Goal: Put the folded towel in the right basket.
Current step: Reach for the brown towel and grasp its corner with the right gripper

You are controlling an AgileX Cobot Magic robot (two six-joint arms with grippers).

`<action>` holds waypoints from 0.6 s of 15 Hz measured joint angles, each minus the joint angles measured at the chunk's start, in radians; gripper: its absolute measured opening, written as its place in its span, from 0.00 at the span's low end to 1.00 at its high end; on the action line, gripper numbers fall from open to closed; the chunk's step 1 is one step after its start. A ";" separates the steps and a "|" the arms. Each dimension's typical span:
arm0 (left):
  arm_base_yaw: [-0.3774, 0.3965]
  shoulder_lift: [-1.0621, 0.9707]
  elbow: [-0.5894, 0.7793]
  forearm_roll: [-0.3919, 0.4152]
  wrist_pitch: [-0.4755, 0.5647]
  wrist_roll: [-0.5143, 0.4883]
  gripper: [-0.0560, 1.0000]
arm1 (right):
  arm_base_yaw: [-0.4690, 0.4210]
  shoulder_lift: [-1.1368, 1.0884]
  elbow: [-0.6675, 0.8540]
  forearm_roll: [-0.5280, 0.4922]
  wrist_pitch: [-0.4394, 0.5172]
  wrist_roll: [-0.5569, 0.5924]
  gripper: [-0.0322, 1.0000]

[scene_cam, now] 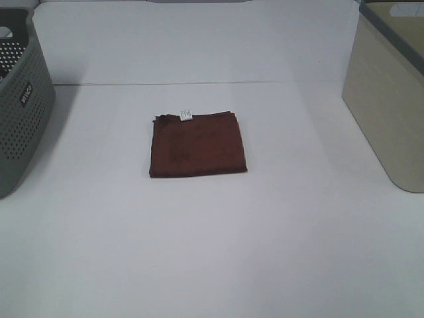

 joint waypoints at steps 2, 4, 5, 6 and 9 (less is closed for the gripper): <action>0.000 0.000 0.000 0.000 0.000 0.000 0.89 | 0.000 0.000 0.000 0.000 0.000 0.000 0.86; 0.000 0.000 0.000 0.000 0.000 0.000 0.89 | 0.000 0.000 0.000 0.000 0.000 0.000 0.86; 0.000 0.000 0.000 0.000 0.000 0.000 0.89 | 0.000 0.000 0.000 0.000 0.000 0.000 0.86; 0.000 0.000 0.000 0.000 0.000 0.000 0.89 | 0.000 0.000 0.000 0.000 0.000 0.000 0.86; 0.000 0.000 0.000 0.000 0.000 -0.001 0.89 | 0.000 0.000 0.000 0.000 0.000 0.000 0.86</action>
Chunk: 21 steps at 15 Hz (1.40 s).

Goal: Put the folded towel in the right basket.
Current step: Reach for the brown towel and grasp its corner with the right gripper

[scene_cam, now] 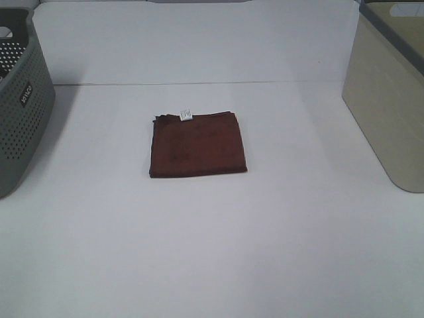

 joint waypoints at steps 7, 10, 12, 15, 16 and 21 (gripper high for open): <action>0.000 0.000 0.000 0.000 0.000 0.000 0.89 | 0.000 0.000 0.000 0.000 0.000 0.000 0.86; 0.000 0.000 0.000 0.000 0.000 0.000 0.89 | 0.000 0.000 0.000 0.000 0.000 0.000 0.86; 0.000 0.000 0.000 0.000 0.000 0.000 0.89 | 0.000 0.000 0.000 0.000 0.000 0.000 0.86; 0.000 0.000 0.000 0.000 0.000 0.000 0.89 | 0.000 0.000 0.000 0.000 0.000 0.000 0.86; 0.000 0.000 0.000 0.000 0.000 0.000 0.89 | 0.000 0.000 0.000 0.000 0.000 0.000 0.86; 0.000 0.000 0.000 0.000 0.000 0.000 0.89 | 0.000 0.000 0.000 0.000 0.000 0.000 0.86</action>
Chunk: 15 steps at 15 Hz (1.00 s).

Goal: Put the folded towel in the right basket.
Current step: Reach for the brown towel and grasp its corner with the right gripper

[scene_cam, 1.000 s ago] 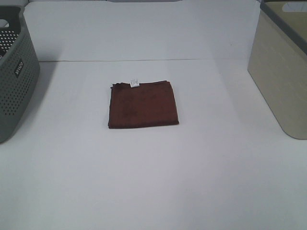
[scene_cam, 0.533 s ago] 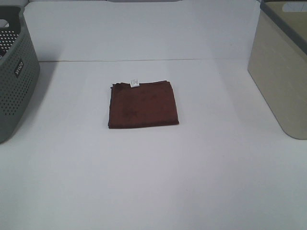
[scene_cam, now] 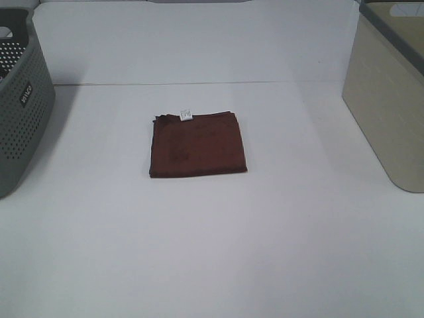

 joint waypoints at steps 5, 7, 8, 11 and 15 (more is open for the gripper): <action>0.000 0.000 0.000 0.000 0.000 0.000 0.89 | 0.000 0.000 0.000 0.000 0.000 0.000 0.86; 0.000 0.000 0.000 0.000 0.000 0.000 0.89 | 0.000 0.000 0.000 0.000 0.000 0.000 0.86; 0.000 0.000 0.000 0.000 0.000 0.000 0.89 | 0.000 0.000 0.000 0.000 0.000 0.000 0.86; 0.000 0.000 0.000 0.000 0.000 0.000 0.89 | 0.000 0.000 0.000 0.000 0.000 0.000 0.86; 0.000 0.000 0.000 0.000 0.000 0.000 0.89 | 0.000 0.000 0.000 0.000 0.000 0.000 0.86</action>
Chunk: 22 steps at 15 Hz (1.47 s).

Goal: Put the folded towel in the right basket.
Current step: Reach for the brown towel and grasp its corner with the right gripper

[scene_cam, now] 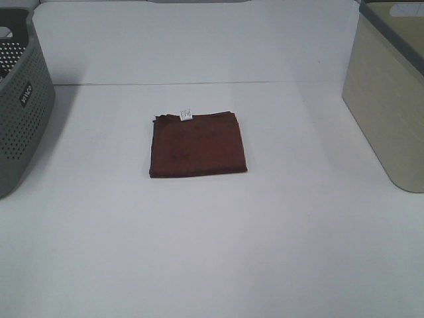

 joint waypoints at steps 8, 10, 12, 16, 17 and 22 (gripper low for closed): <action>0.000 0.000 0.000 0.000 0.000 0.000 0.89 | 0.000 0.000 0.000 -0.002 -0.001 0.000 0.85; 0.000 0.000 0.000 0.000 0.000 0.000 0.89 | 0.000 0.000 -0.003 -0.007 -0.029 0.000 0.82; 0.000 0.000 0.000 0.000 0.000 0.000 0.89 | 0.000 0.000 -0.012 -0.007 -0.132 0.000 0.79; 0.000 0.000 0.000 0.000 0.000 0.000 0.89 | 0.000 0.158 -0.018 0.030 -0.255 0.016 0.78; 0.000 0.000 0.000 0.000 0.000 0.000 0.89 | 0.000 0.326 -0.064 0.064 -0.263 0.023 0.78; 0.000 0.000 0.000 0.000 0.000 0.000 0.89 | 0.000 0.751 -0.287 0.136 -0.244 -0.011 0.78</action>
